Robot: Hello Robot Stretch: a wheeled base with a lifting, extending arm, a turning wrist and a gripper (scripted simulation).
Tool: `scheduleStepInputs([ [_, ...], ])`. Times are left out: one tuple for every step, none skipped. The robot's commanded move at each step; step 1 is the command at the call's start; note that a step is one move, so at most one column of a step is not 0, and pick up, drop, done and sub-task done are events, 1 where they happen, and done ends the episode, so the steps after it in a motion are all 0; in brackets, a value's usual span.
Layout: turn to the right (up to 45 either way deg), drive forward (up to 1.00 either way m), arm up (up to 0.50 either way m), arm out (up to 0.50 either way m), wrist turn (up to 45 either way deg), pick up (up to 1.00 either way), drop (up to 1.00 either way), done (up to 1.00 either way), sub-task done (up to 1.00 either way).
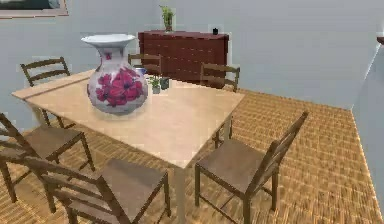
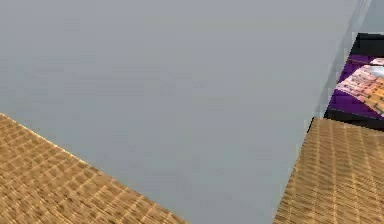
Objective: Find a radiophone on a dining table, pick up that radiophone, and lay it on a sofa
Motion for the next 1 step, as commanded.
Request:
scheduleStepInputs([
  [-45.0, 0.0, 0.0, 0.0, 0.0, 0.0, 0.0, 0.0, 0.0],
])
